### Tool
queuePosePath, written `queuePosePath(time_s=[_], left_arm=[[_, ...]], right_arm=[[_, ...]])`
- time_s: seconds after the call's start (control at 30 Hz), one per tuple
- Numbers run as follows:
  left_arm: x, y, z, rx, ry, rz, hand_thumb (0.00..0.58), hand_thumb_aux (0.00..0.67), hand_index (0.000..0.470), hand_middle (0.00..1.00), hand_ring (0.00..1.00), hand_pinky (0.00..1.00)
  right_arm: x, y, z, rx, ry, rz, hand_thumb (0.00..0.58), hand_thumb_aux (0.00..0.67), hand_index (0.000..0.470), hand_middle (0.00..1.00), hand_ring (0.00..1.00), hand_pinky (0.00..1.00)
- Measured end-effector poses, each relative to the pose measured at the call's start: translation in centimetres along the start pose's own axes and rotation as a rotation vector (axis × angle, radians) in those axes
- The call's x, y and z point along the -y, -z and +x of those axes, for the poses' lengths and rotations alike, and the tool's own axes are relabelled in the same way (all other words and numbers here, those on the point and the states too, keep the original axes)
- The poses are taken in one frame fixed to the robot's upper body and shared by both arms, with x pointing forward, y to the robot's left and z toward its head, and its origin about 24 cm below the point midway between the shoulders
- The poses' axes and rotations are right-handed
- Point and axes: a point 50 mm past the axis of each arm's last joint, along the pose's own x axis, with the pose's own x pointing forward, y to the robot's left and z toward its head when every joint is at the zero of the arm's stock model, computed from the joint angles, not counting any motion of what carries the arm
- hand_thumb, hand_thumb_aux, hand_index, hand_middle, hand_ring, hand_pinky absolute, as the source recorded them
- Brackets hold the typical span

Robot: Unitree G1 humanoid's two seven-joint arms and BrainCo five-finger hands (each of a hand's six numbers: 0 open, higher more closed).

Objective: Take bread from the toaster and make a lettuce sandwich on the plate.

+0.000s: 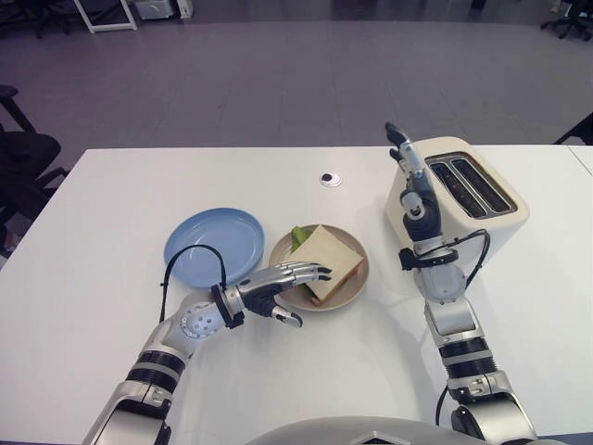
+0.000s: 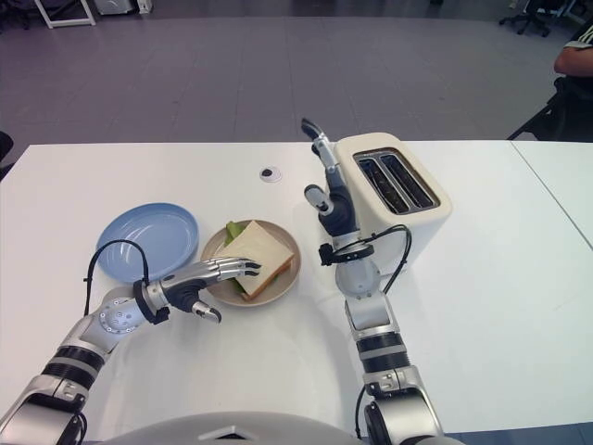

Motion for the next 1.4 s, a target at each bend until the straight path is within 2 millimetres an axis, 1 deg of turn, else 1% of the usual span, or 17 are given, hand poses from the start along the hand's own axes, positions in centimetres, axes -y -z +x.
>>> queuePosePath(time_s=[0.2, 0.23, 0.27, 0.3, 0.33, 0.37, 0.57, 0.77, 0.87, 1.07, 1.17, 1.2, 1.27, 1.3, 1.33, 1.37, 1.4], left_arm=[[-0.3, -0.1, 0.0, 0.006, -0.05, -0.006, 0.0, 0.0, 0.0, 0.0, 0.0, 0.0], [-0.8, -0.1, 0.0, 0.015, -0.11, -0.025, 0.071, 0.042, 0.029, 0.0, 0.0, 0.0], [-1.5, -0.3, 0.0, 0.035, -0.174, -0.047, 0.541, 0.497, 0.348, 0.0, 0.0, 0.0], [-2.9, -1.1, 0.0, 0.106, -0.29, -0.08, 0.58, 0.67, 0.47, 0.38, 0.38, 0.38], [-4.1, -2.0, 0.1, 0.188, -0.376, -0.113, 0.58, 0.67, 0.47, 0.87, 0.87, 0.87], [-4.8, -2.8, 0.0, 0.255, -0.424, -0.151, 0.58, 0.67, 0.47, 1.0, 1.0, 1.0], [-2.2, -7.3, -2.2, 0.569, -0.115, -0.373, 0.58, 0.67, 0.47, 1.0, 1.0, 1.0], [2.9, -4.5, -2.9, 0.318, 0.27, -0.323, 0.58, 0.67, 0.47, 1.0, 1.0, 1.0], [3.2, -2.3, -2.0, 0.157, 0.29, -0.262, 0.58, 0.67, 0.47, 1.0, 1.0, 1.0], [-0.1, 2.3, -0.2, -0.151, 0.029, -0.062, 0.521, 0.457, 0.321, 0.97, 0.97, 0.97], [-1.8, 3.1, 0.6, -0.205, -0.176, 0.017, 0.258, 0.171, 0.12, 0.69, 0.69, 0.69], [-2.6, 3.2, 0.9, -0.206, -0.251, 0.043, 0.0, 0.0, 0.0, 0.5, 0.5, 0.5], [-4.4, 2.9, 1.4, -0.178, -0.407, 0.075, 0.0, 0.0, 0.0, 0.1, 0.1, 0.1], [-5.1, 2.6, 1.5, -0.15, -0.475, 0.071, 0.0, 0.0, 0.0, 0.0, 0.0, 0.0], [-5.6, 2.1, 1.6, -0.11, -0.543, 0.043, 0.0, 0.0, 0.0, 0.0, 0.0, 0.0], [-6.2, 1.4, 1.5, -0.053, -0.611, 0.01, 0.0, 0.0, 0.0, 0.0, 0.0, 0.0], [-7.1, 0.5, 1.5, 0.03, -0.687, -0.026, 0.0, 0.0, 0.0, 0.0, 0.0, 0.0]], right_arm=[[0.7, -1.4, 0.2, 0.051, 0.021, 0.085, 0.0, 0.0, 0.0, 0.0, 0.0, 0.0], [0.2, -2.0, 0.0, 0.073, -0.059, 0.137, 0.018, 0.011, 0.007, 0.0, 0.0, 0.0], [-0.7, -2.4, -0.4, 0.085, -0.157, 0.177, 0.58, 0.67, 0.47, 0.66, 0.66, 0.66], [-2.2, -2.9, -1.3, 0.094, -0.301, 0.224, 0.58, 0.67, 0.47, 1.0, 1.0, 1.0], [-3.0, -3.2, -2.2, 0.098, -0.404, 0.26, 0.58, 0.67, 0.47, 1.0, 1.0, 1.0], [-3.4, -3.3, -2.8, 0.098, -0.476, 0.277, 0.58, 0.67, 0.47, 1.0, 1.0, 1.0], [-4.8, -3.3, -9.0, 0.033, -1.067, 0.323, 0.58, 0.67, 0.47, 1.0, 1.0, 1.0], [-4.5, 0.0, -13.8, -0.18, -1.425, 0.148, 0.58, 0.67, 0.47, 1.0, 1.0, 1.0], [-5.1, 1.8, -12.7, -0.21, -1.367, 0.006, 0.58, 0.67, 0.47, 1.0, 1.0, 1.0], [-4.8, 5.9, -8.0, -0.302, -0.99, -0.273, 0.58, 0.67, 0.47, 1.0, 1.0, 1.0], [-4.6, 6.9, -6.2, -0.33, -0.759, -0.314, 0.58, 0.67, 0.47, 1.0, 1.0, 1.0], [-4.6, 6.8, -5.6, -0.315, -0.7, -0.318, 0.58, 0.67, 0.47, 1.0, 1.0, 1.0], [-4.5, 6.3, -4.5, -0.269, -0.581, -0.32, 0.578, 0.633, 0.444, 0.96, 0.96, 0.96], [-4.3, 6.0, -4.0, -0.239, -0.528, -0.326, 0.209, 0.134, 0.094, 0.53, 0.53, 0.53], [-4.0, 5.4, -3.4, -0.202, -0.472, -0.327, 0.0, 0.0, 0.0, 0.33, 0.33, 0.33], [-3.5, 4.7, -2.7, -0.158, -0.413, -0.328, 0.0, 0.0, 0.0, 0.0, 0.0, 0.0], [-2.8, 3.4, -1.7, -0.085, -0.334, -0.319, 0.0, 0.0, 0.0, 0.0, 0.0, 0.0]])
